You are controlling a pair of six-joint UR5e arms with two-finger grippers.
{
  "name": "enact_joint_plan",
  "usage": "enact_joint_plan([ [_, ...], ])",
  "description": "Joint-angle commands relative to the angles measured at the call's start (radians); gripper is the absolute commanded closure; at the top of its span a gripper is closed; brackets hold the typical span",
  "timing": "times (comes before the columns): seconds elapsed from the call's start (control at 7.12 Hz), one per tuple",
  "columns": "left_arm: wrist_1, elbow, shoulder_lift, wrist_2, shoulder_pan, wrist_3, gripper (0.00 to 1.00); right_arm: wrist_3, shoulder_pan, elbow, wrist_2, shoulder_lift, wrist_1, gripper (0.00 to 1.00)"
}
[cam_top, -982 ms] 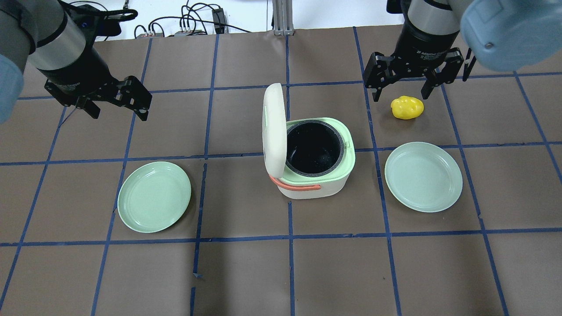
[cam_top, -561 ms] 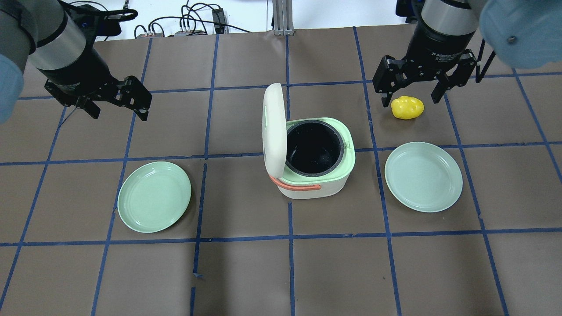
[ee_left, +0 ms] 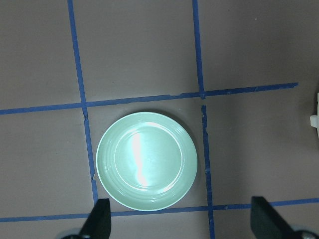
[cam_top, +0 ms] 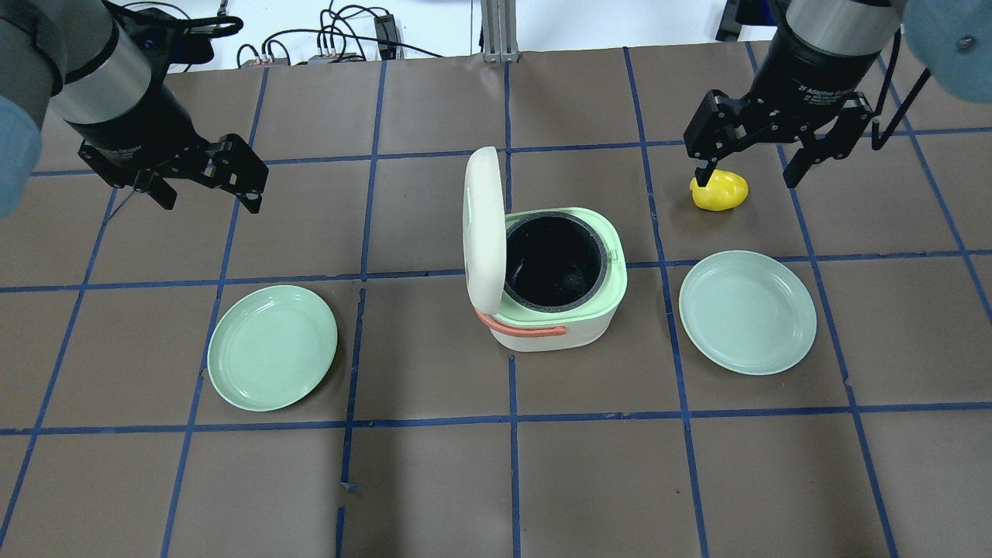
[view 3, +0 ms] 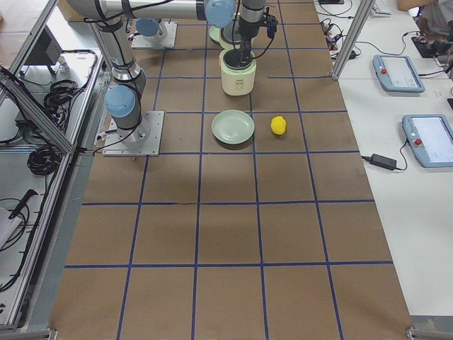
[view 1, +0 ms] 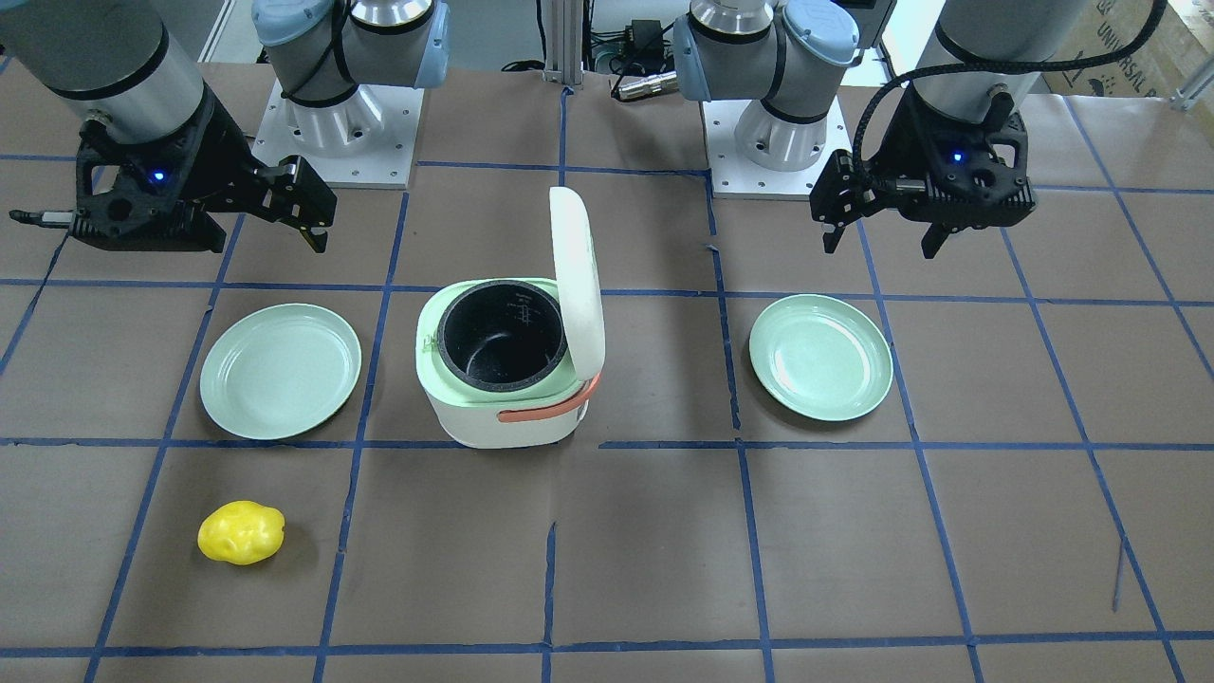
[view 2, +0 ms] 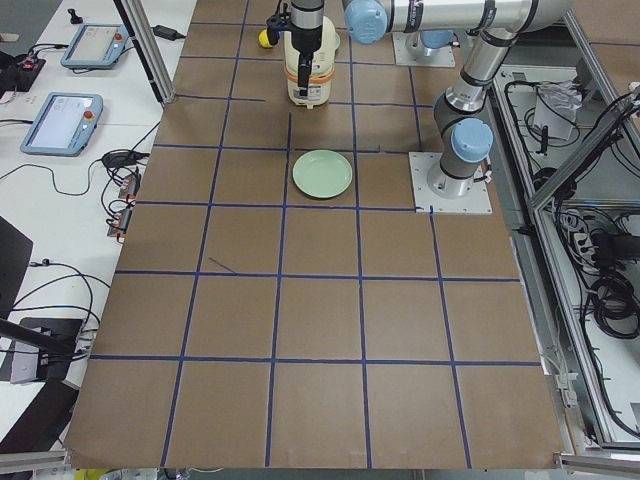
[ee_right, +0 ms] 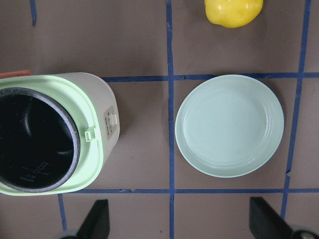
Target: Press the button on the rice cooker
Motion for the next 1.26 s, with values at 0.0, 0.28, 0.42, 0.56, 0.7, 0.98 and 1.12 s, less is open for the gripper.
enact_joint_plan([
  [0.0,0.000,0.000,0.000,0.000,0.000,0.000,0.00,-0.002,0.002,-0.004,-0.005,-0.018,0.000,0.00],
  [0.28,0.000,0.000,0.000,0.000,0.000,0.000,0.00,0.000,0.005,-0.036,-0.049,-0.033,-0.004,0.00],
  [0.42,0.000,0.000,0.000,0.000,0.000,0.000,0.00,0.000,0.010,-0.060,-0.050,-0.033,-0.004,0.00],
  [0.56,0.000,0.000,0.000,0.000,0.000,0.000,0.00,0.000,0.012,-0.064,-0.036,-0.038,-0.004,0.00],
  [0.7,0.000,0.000,0.000,0.000,0.000,0.000,0.00,-0.002,0.013,-0.061,-0.036,-0.041,-0.004,0.00],
  [0.98,0.000,0.000,0.000,0.000,0.000,0.000,0.00,0.000,0.015,-0.056,-0.046,-0.033,0.002,0.00],
  [1.12,0.000,0.000,0.000,0.000,0.000,0.000,0.00,0.000,0.019,-0.056,-0.049,-0.032,0.003,0.00],
])
